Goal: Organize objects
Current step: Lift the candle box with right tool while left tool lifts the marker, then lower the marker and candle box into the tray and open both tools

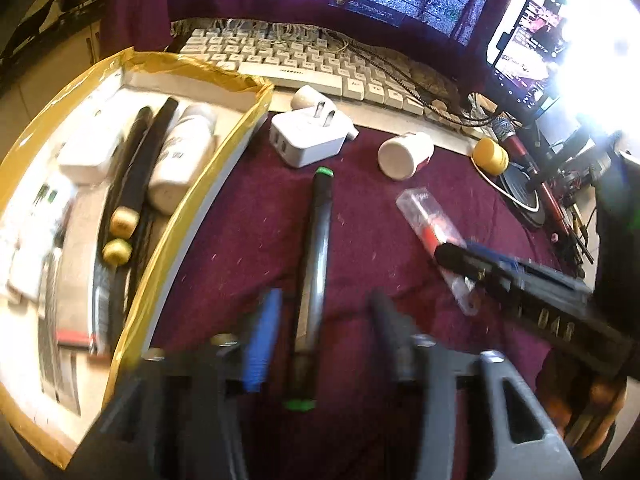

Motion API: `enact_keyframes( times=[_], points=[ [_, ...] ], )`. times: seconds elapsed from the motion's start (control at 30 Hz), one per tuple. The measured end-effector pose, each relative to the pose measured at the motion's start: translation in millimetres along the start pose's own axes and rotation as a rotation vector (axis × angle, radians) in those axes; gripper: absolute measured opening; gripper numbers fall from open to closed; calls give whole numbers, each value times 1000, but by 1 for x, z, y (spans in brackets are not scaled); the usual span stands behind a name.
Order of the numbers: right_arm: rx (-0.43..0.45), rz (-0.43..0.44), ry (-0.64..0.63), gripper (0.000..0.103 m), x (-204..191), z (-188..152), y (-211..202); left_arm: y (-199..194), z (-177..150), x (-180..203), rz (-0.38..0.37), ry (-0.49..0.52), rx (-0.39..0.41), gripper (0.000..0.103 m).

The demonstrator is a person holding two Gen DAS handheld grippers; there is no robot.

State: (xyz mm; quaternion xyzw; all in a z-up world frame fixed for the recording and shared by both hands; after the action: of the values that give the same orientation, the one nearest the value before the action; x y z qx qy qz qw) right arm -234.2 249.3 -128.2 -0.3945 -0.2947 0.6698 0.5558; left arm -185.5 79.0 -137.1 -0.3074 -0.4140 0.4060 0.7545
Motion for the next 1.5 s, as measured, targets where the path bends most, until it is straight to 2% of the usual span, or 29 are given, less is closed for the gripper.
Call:
enact_keyframes(
  times=[0.1, 0.17, 0.23, 0.33, 0.4, 0.57, 0.63, 0.73, 0.83, 1.07, 1.23, 1.37, 1.5],
  points=[
    [-4, -4, 0, 29, -1, 1, 1, 8, 4, 7, 87, 52, 19, 42],
    [-4, -11, 0, 29, -2, 1, 0, 10, 2, 9, 158, 82, 31, 29],
    [-4, -22, -9, 29, -4, 1, 0, 9, -2, 8, 192, 106, 33, 14],
    [-14, -30, -19, 29, -5, 2, 0, 2, -9, 4, 162, 114, 14, 12],
    [-12, -7, -15, 28, -6, 1, -2, -10, -17, -4, 113, 76, 17, 12],
    [26, 32, -38, 27, -25, 0, -19, -55, -21, -26, -66, -47, 99, 11],
    [33, 70, -56, 27, -40, 5, -27, -70, -19, -38, -100, -84, 123, 11],
    [54, 87, -97, 27, -65, 17, -37, -90, -11, -61, -75, -122, 174, 11],
    [48, 128, -131, 27, -92, 30, -39, -100, 0, -96, -64, -213, 202, 11],
    [16, 125, -194, 27, -141, 41, -31, -113, 13, -148, -81, -313, 255, 11],
    [-17, 102, -215, 27, -163, 39, -17, -118, 9, -155, -126, -344, 285, 11],
    [-29, 92, -226, 27, -175, 42, -8, -116, 4, -161, -118, -356, 276, 11],
    [-35, 82, -239, 27, -189, 45, -2, -125, 3, -168, -131, -380, 312, 11]
  ],
)
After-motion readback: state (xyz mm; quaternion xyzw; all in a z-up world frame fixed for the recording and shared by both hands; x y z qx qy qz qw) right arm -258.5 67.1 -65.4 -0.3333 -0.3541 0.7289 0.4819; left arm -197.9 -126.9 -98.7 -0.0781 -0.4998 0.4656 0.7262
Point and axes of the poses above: each gripper's, at about its wrist camera, not at the fingertips, and y roughly the way its jaws point, x to its right, z to its top, the point moved 3 cm from there along y, roughly the way its jaws point, and after that the axes turned 10 degrees about -z, right-handed, at the moved point
